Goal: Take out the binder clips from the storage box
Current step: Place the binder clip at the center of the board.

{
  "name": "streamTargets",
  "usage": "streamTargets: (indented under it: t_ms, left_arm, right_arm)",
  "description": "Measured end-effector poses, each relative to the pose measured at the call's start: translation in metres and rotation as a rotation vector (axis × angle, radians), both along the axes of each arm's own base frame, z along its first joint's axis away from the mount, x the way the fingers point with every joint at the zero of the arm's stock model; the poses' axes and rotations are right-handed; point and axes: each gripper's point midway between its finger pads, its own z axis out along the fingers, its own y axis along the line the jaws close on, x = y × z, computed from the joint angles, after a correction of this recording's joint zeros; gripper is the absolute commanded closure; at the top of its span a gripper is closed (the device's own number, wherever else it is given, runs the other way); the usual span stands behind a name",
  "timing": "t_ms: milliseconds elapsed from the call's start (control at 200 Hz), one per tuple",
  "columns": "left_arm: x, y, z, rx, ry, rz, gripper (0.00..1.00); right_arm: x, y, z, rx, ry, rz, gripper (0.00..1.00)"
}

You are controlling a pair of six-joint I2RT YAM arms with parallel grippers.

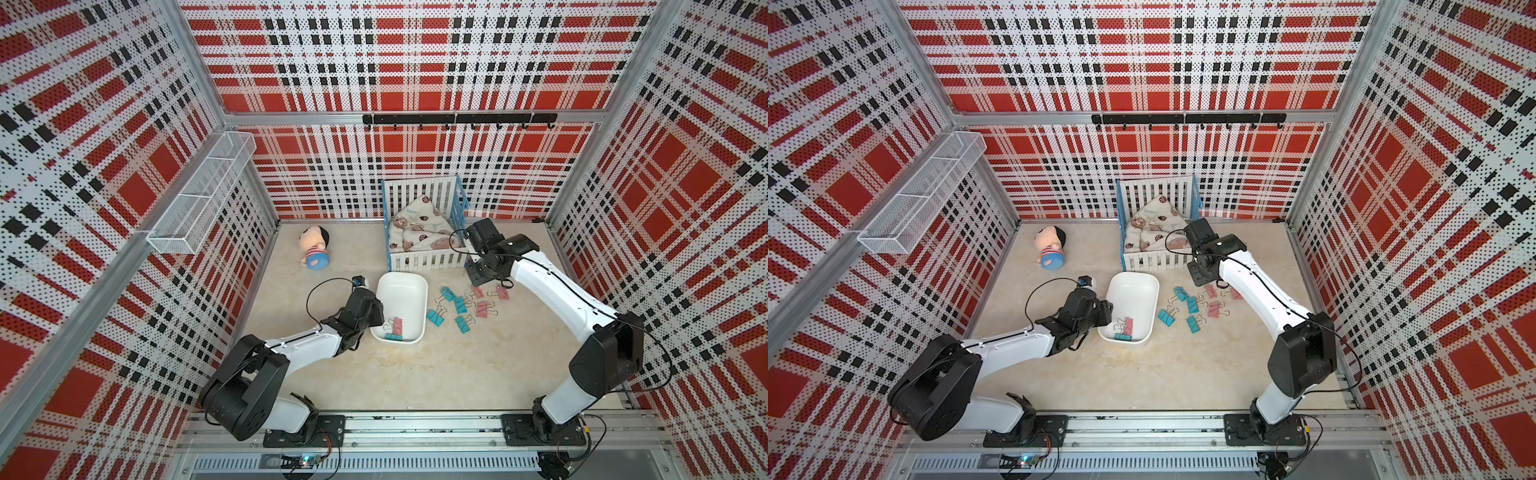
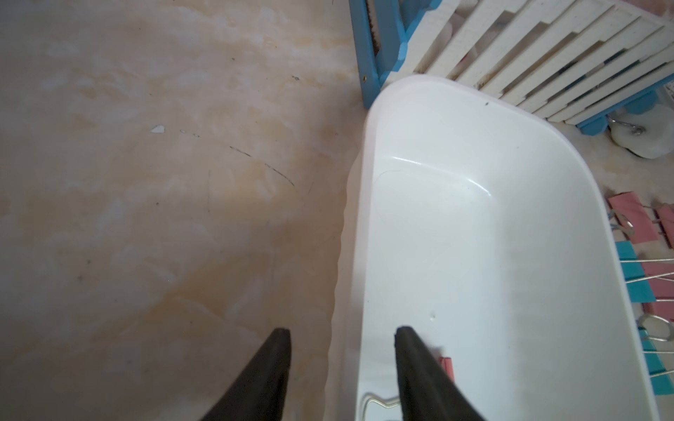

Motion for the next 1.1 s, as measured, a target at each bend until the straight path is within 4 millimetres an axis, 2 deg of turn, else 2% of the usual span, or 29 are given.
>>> streamTargets:
  t_ms: [210,331,561,867,1102]
  left_arm:
    - [0.000,-0.001,0.000,0.009,-0.005,-0.016,0.47]
    - [0.001,-0.003,0.002,0.003,-0.013,-0.023,0.47]
    - [0.001,-0.008,0.004,-0.024,-0.027,-0.041,0.47]
    - [0.001,-0.012,0.006,-0.043,-0.032,-0.058,0.47]
    - [0.001,-0.014,0.007,-0.050,-0.041,-0.068,0.47]
  right_arm:
    - [-0.025,-0.042,-0.019,-0.120,0.123,-0.096,1.00]
    - [-0.032,-0.055,-0.030,-0.171,0.187,-0.127,1.00]
    - [-0.046,-0.076,-0.073,-0.269,0.360,-0.165,1.00]
    - [-0.046,-0.093,-0.079,-0.297,0.411,-0.214,0.99]
    - [-0.041,-0.103,-0.096,-0.326,0.477,-0.241,0.99]
